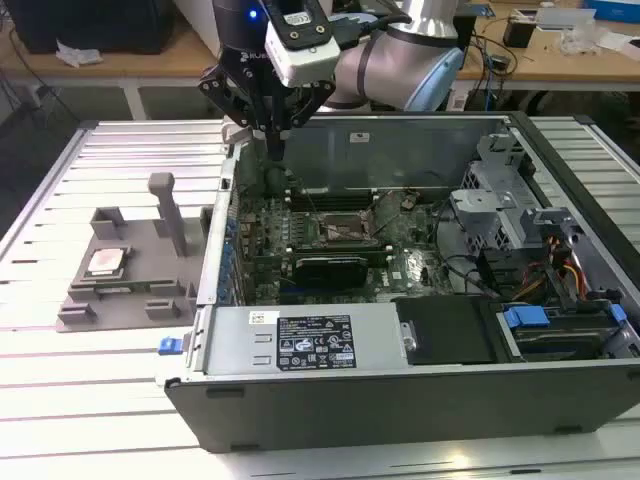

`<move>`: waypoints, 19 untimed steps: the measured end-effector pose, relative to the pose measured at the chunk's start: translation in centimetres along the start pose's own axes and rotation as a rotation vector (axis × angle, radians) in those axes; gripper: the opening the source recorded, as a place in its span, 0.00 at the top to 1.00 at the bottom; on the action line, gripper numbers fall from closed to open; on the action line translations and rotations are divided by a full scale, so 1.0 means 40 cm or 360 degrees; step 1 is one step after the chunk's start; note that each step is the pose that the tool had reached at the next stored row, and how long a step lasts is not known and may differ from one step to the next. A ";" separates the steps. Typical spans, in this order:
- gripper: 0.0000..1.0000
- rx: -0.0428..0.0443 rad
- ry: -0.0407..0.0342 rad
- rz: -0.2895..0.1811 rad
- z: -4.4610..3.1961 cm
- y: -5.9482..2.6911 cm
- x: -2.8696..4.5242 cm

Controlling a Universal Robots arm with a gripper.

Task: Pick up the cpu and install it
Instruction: 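Reach for the cpu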

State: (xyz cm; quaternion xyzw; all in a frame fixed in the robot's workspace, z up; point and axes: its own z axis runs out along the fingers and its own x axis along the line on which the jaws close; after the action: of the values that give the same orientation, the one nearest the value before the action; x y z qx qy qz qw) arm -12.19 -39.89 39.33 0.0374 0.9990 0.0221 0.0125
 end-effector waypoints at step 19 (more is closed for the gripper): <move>0.89 0.0000 0.0000 0.0000 -0.005 -0.013 0.171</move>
State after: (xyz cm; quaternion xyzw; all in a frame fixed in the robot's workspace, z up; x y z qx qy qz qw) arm -19.04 -39.89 39.33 0.0373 0.9990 0.0221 0.0125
